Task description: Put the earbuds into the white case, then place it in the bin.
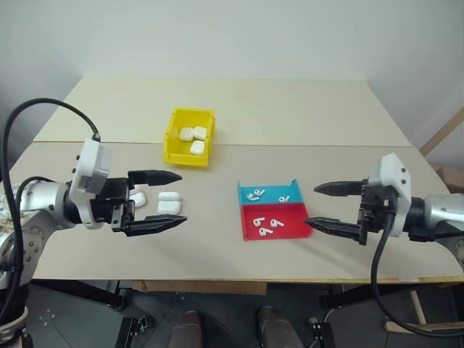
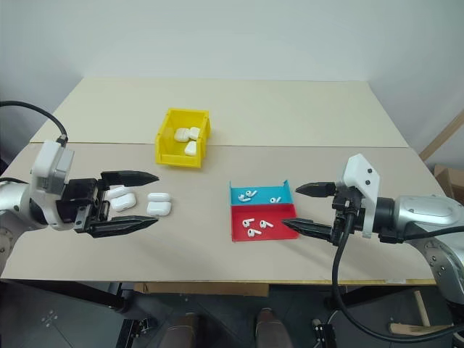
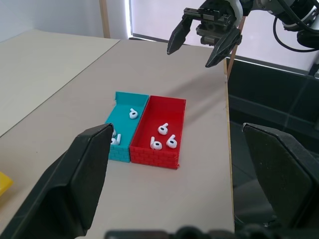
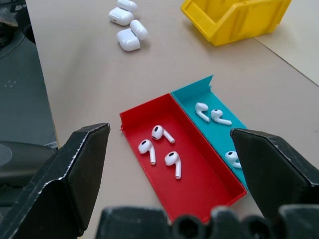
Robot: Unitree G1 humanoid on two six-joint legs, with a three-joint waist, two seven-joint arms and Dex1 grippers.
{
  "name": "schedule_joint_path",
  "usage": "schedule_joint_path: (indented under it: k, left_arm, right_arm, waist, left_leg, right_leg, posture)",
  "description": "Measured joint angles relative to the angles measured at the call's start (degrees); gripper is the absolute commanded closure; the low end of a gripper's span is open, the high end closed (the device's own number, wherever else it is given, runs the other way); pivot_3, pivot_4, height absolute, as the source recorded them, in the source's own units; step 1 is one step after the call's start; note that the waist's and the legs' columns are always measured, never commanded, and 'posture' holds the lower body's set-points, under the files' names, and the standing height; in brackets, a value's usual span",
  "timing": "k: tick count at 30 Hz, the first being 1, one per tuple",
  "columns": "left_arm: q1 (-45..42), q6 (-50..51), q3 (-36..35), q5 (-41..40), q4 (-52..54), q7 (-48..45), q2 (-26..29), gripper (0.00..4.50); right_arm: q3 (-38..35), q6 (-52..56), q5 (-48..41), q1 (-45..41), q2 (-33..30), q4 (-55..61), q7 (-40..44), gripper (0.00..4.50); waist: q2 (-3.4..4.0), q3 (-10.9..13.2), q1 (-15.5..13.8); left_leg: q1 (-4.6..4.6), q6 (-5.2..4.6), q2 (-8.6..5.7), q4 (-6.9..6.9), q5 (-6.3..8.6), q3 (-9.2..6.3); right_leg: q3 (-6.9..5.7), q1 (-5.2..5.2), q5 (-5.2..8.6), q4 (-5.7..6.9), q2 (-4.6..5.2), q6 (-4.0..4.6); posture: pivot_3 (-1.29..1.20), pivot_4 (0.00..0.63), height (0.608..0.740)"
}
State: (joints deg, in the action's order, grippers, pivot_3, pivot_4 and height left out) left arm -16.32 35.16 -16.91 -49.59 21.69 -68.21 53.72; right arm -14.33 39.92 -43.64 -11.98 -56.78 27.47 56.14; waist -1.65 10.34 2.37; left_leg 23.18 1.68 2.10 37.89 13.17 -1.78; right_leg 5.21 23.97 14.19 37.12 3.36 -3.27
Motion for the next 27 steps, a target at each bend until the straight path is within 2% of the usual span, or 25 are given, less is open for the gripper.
schedule_joint_path:
  k: [9, 13, 16, 19, 24, 27]
  left_arm:
    - [-1.32, 1.25, -0.01, -0.16, -0.38, 0.15, 0.59, 0.0]
    - [-0.98, 4.17, -0.47, -0.04, -1.31, 1.97, 3.12, 0.0]
    - [-1.26, 8.27, -0.42, 2.11, -2.26, 6.34, 7.23, 0.0]
    - [-5.25, 16.52, 3.32, 4.81, -2.69, 11.45, 13.25, 0.0]
    - [-16.3, 29.79, 12.69, 6.74, -5.93, 15.76, 15.6, 0.0]
    - [-23.49, 37.43, 19.73, 9.0, -9.36, 17.81, 14.85, 0.0]
  right_arm:
    - [-0.79, 0.04, -0.8, 0.29, 0.02, 0.6, -0.18, 0.01]
    - [-1.05, 0.82, -2.44, -0.66, 0.01, 0.6, -0.67, 0.01]
    - [-1.7, 2.77, -3.83, -1.34, -0.88, 1.4, -1.69, 0.01]
    - [-2.88, 4.02, -4.97, -1.29, -1.8, 3.56, -2.47, 0.01]
    - [-3.19, 4.59, -5.03, -0.66, -1.76, 5.91, -4.51, 0.01]
    - [-3.06, 4.7, -5.03, -0.22, -1.37, 6.69, -5.61, 0.01]
  waist:
    - [0.0, 0.0, 0.0]
    - [0.0, 0.0, 0.07]
    - [0.0, 0.0, 0.05]
    - [-0.03, 0.02, -0.14]
    - [-0.06, 0.02, -0.27]
    - [-0.07, 0.02, -0.13]
  left_leg:
    - [0.0, 0.0, 0.0, 0.0, 0.0, 0.0]
    - [-0.02, 0.0, 0.01, 0.0, 0.0, 0.0]
    - [-0.01, 0.0, 0.0, 0.0, 0.0, -0.01]
    - [0.02, 0.0, -0.02, 0.0, 0.0, -0.02]
    - [0.03, 0.0, -0.04, 0.0, 0.0, -0.03]
    - [0.06, 0.0, -0.04, 0.0, 0.0, -0.03]
  right_leg:
    - [0.0, 0.0, 0.0, 0.0, 0.0, 0.0]
    - [0.0, 0.0, 0.0, 0.02, -0.01, 0.0]
    - [0.01, 0.01, 0.0, 0.0, 0.0, 0.0]
    - [-0.01, 0.01, 0.02, -0.01, 0.02, -0.03]
    - [-0.02, 0.03, 0.02, 0.01, 0.01, -0.04]
    - [-0.01, 0.05, 0.02, 0.01, -0.01, -0.04]
  posture:
    - [0.0, 0.15, 0.74]
    - [0.0, 0.15, 0.74]
    - [0.0, 0.15, 0.74]
    - [0.0, 0.15, 0.74]
    - [0.0, 0.15, 0.74]
    - [0.0, 0.15, 0.74]
